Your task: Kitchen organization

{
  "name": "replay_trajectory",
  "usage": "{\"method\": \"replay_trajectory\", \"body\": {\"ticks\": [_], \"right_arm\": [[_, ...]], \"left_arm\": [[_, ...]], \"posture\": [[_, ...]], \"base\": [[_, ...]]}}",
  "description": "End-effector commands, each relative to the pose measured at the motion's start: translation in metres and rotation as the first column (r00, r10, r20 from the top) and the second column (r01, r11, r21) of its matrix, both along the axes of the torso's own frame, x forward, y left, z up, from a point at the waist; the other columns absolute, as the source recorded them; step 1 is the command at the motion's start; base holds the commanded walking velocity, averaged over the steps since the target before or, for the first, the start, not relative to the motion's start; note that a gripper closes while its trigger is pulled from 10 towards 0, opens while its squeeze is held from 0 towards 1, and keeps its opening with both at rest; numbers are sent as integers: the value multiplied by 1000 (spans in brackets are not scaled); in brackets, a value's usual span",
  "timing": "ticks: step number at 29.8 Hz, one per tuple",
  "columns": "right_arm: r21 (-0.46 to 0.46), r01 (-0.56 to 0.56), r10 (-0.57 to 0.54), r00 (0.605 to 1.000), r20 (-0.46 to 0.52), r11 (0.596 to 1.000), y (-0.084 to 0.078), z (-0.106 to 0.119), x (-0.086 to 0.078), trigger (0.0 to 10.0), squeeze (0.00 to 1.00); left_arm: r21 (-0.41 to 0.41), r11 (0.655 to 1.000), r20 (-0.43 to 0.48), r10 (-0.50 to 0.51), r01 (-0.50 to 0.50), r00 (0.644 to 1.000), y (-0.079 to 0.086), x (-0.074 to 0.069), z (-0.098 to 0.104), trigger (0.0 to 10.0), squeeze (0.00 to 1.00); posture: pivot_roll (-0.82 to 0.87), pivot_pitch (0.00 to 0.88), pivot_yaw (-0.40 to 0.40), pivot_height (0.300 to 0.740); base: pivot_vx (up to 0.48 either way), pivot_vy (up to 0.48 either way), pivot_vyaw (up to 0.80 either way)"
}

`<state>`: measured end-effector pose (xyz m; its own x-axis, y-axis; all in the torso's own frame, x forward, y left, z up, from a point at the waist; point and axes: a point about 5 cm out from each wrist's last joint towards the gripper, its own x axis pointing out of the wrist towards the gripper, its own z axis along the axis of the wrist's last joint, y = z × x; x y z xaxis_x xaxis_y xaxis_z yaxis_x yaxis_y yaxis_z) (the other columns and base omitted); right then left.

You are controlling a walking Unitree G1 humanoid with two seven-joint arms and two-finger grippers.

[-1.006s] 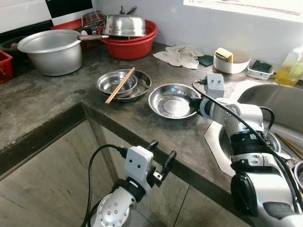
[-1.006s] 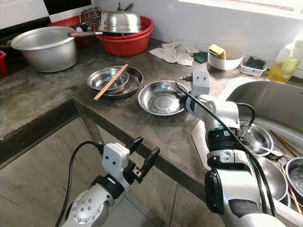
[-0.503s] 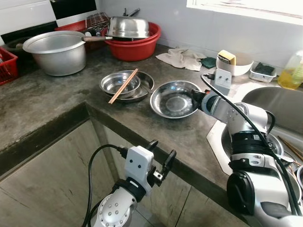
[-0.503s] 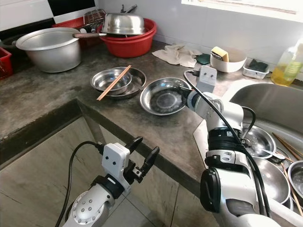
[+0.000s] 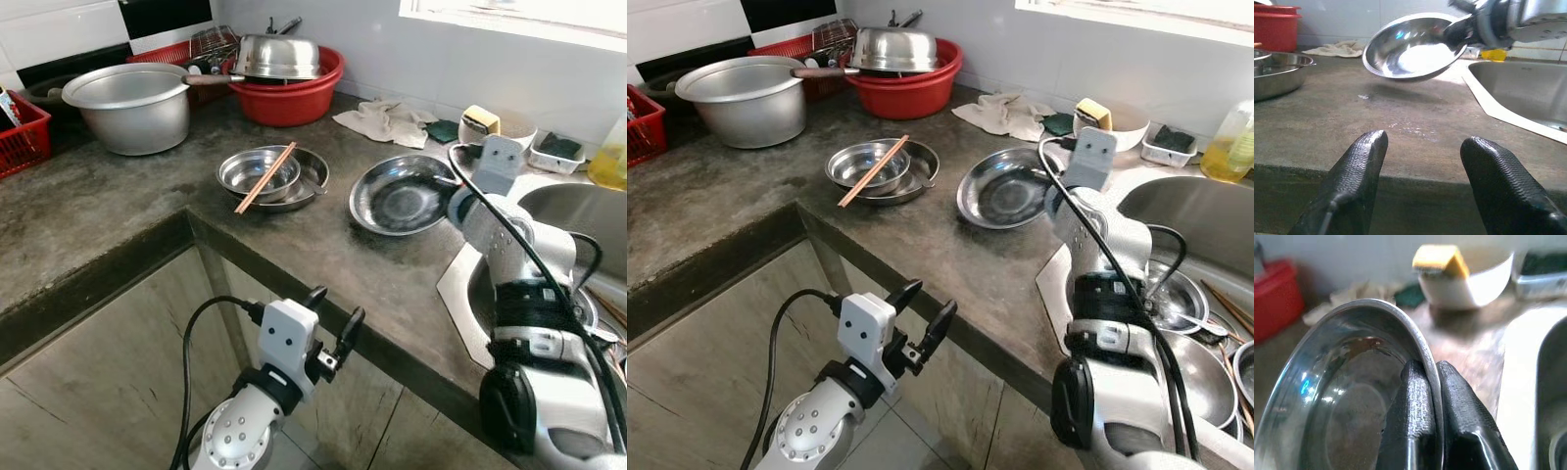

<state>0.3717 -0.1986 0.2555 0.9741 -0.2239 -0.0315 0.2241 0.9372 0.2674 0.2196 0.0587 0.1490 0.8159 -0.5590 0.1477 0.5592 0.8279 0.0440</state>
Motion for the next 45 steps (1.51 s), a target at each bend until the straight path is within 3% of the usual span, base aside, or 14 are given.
{"method": "replay_trajectory", "body": {"ticks": [1,4,5,7,8,14,18,26,38,45], "right_arm": [[-70,-23,33,988,153,997,13,24,-12,0,0],[-157,-56,88,975,204,986,30,23,-30,0,0],[-206,-68,114,969,220,976,38,17,-42,10000,0],[-220,-79,130,964,231,972,42,15,-47,10000,0],[-268,-74,146,955,257,961,46,7,-60,10000,0],[-338,-58,154,952,264,939,48,-9,-80,10000,0],[-327,-32,128,952,278,945,47,-11,-88,10000,0],[-320,19,89,945,316,947,44,-5,-91,10000,0],[-352,19,96,947,306,936,47,-7,-99,10000,0],[-362,7,113,944,309,932,48,-5,-96,10000,0]], "left_arm": [[10,1000,19,23,-23,1000,3,1,4,10000,0],[4,1000,26,23,-23,999,3,2,6,10000,0],[4,1000,28,22,-22,999,2,3,7,10000,0],[3,1000,28,22,-22,999,2,3,7,10000,0],[2,1000,28,22,-22,999,2,4,7,10000,0],[1,1000,25,16,-16,1000,1,4,7,10000,0],[4,1000,22,10,-10,1000,1,4,6,10000,0],[8,1000,24,4,-4,1000,0,5,7,10000,0],[66,998,39,-4,1,999,0,6,5,10000,0],[60,998,33,28,-30,999,3,9,5,10000,0]], "posture": [[103,91,-17,740],[103,93,-17,740],[98,93,-11,740],[98,93,-11,740],[92,92,-8,740],[89,92,-5,740],[84,91,3,740],[83,90,7,740],[79,92,16,740],[86,84,11,740]], "base": [[0,0,0],[0,0,0],[0,0,0],[0,0,0],[0,0,0],[0,60,0],[0,480,-788],[0,464,-798],[79,-89,-796],[90,-103,-793]]}}
